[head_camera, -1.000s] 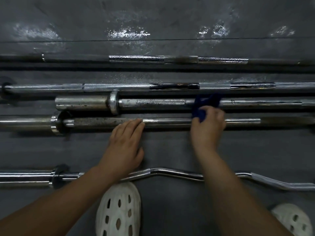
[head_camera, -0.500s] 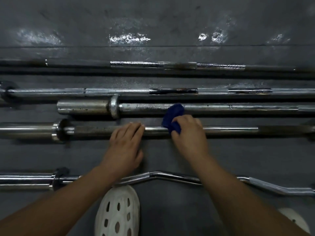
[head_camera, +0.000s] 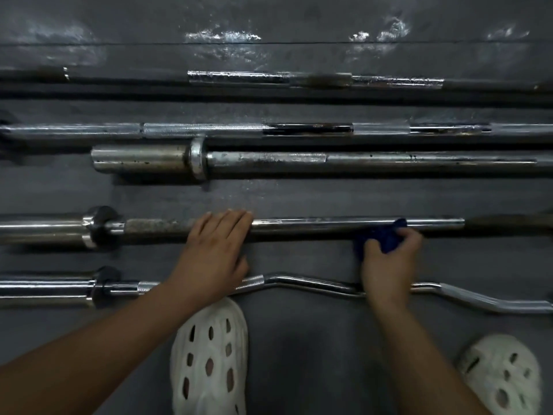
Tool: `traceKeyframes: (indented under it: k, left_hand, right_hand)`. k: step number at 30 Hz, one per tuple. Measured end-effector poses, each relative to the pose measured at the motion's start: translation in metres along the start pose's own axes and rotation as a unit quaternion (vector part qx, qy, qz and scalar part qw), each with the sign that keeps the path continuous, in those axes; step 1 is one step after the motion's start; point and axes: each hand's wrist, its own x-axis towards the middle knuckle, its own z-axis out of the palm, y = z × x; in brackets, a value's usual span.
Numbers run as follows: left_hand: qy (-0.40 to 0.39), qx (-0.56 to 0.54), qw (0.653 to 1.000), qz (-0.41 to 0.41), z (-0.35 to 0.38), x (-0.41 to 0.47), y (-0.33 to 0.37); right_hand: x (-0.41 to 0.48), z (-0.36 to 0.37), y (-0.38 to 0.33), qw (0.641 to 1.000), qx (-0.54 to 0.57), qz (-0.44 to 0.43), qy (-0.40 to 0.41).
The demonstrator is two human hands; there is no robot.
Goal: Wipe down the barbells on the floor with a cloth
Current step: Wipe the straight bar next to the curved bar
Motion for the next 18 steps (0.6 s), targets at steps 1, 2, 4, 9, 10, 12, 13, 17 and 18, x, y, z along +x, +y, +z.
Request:
traceKeyframes:
  k: [1, 2, 4, 9, 10, 12, 13, 17, 18]
  left_hand:
    - [0.002, -0.002, 1.0, -0.005, -0.001, 0.001, 0.001]
    - [0.002, -0.004, 1.0, -0.011, -0.002, 0.002, 0.002]
    - [0.002, -0.008, 1.0, -0.017, -0.004, 0.003, 0.003]
    - [-0.003, -0.004, 1.0, -0.008, -0.003, -0.001, 0.002]
    - [-0.002, -0.007, 1.0, -0.013, -0.002, -0.001, 0.005]
    - [-0.005, -0.018, 0.999, -0.026, -0.002, -0.002, 0.011]
    - [-0.004, -0.024, 0.999, -0.032, -0.002, -0.002, 0.012]
    - [0.0, -0.024, 1.0, -0.016, 0.0, -0.005, 0.004]
    - [0.002, -0.021, 1.0, -0.012, 0.0, -0.004, 0.002]
  right_hand:
    - [-0.015, 0.013, -0.011, 0.999, 0.02, -0.018, -0.039]
    - [-0.035, 0.025, -0.021, 0.994, 0.024, -0.057, -0.094]
    - [-0.062, 0.034, -0.037, 0.974, 0.02, -0.149, -0.17]
    - [-0.009, 0.009, -0.051, 0.995, 0.059, -0.07, 0.033]
    - [-0.012, 0.012, -0.053, 0.997, 0.018, -0.075, 0.024]
    - [-0.043, 0.034, -0.061, 0.963, -0.09, -0.228, -0.109]
    - [-0.063, 0.043, -0.062, 0.919, -0.144, -0.316, -0.186]
    - [-0.028, 0.037, -0.05, 0.944, -0.156, -0.276, -0.086]
    - [-0.017, 0.033, -0.048, 0.974, -0.132, -0.181, -0.023]
